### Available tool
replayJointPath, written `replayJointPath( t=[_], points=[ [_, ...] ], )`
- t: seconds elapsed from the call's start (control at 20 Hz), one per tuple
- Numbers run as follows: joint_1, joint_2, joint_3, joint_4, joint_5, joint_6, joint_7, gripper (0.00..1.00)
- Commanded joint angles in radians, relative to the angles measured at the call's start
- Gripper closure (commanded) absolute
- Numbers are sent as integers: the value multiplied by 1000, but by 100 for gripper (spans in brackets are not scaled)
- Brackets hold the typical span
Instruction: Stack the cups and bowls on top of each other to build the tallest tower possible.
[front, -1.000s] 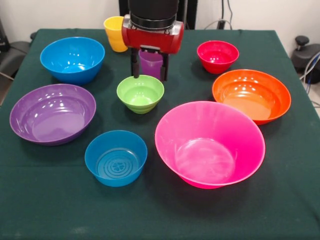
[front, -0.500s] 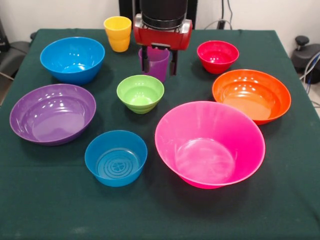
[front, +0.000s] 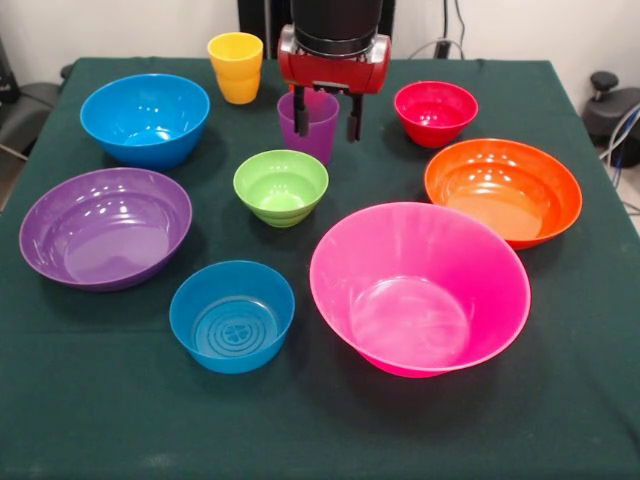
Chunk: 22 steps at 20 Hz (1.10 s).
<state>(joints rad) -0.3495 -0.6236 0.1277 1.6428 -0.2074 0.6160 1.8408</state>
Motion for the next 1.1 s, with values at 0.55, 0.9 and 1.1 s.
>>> replayJointPath(
  t=[0.55, 0.9, 1.1],
  points=[
    [56, -23, 16, 55, 3, -47, 124, 0],
    [68, -30, 6, 63, 18, -46, 134, 0],
    [68, -25, 2, 67, 23, -58, 137, 0]
  ],
)
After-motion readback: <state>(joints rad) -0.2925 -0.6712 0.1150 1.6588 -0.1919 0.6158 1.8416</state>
